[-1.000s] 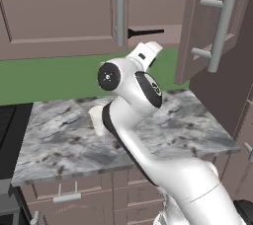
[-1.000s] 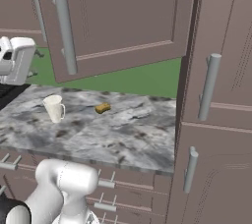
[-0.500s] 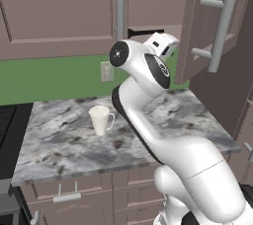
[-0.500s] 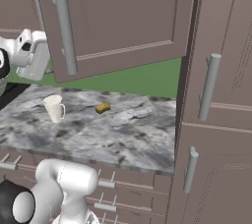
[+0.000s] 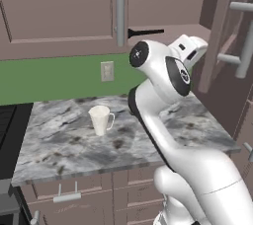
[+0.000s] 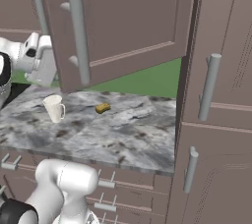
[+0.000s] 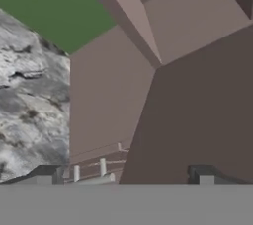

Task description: Pick the pan from the cabinet and place it on the stove. Then turn on the stove burner for the pan.

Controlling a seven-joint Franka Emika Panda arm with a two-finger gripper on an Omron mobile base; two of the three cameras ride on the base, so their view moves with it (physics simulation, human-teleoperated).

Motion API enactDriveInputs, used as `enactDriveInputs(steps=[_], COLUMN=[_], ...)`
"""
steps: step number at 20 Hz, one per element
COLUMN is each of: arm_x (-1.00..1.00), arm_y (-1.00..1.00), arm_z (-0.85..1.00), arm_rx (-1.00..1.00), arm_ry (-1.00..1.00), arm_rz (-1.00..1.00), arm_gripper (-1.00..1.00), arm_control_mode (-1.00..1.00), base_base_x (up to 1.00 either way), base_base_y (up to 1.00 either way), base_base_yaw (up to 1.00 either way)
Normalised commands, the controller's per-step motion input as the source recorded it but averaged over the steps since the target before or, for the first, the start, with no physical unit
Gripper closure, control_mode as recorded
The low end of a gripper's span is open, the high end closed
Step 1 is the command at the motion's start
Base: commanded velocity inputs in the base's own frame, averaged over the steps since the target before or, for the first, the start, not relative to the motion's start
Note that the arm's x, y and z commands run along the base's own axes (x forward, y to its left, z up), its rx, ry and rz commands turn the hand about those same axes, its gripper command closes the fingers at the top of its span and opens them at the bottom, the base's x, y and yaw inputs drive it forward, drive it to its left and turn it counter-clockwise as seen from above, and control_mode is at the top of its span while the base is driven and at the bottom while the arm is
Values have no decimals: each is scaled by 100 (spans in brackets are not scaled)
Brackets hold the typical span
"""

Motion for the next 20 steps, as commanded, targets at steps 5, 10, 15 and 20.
enactDriveInputs(steps=[5, 10, 15, 20], arm_x=[-40, -7, -5, -7], arm_y=[-80, -99, -98, -71], arm_z=[0, 0, 0, -1], arm_rx=[1, 5, 7, 6], arm_ry=[0, 4, 4, 5], arm_rz=[-12, -5, -4, -3], arm_gripper=[-100, -100, -100, -100], arm_control_mode=[-100, -100, -100, -100], base_base_x=[0, 0, 0, 0], base_base_y=[0, 0, 0, 0], base_base_yaw=[0, 0, 0, 0])
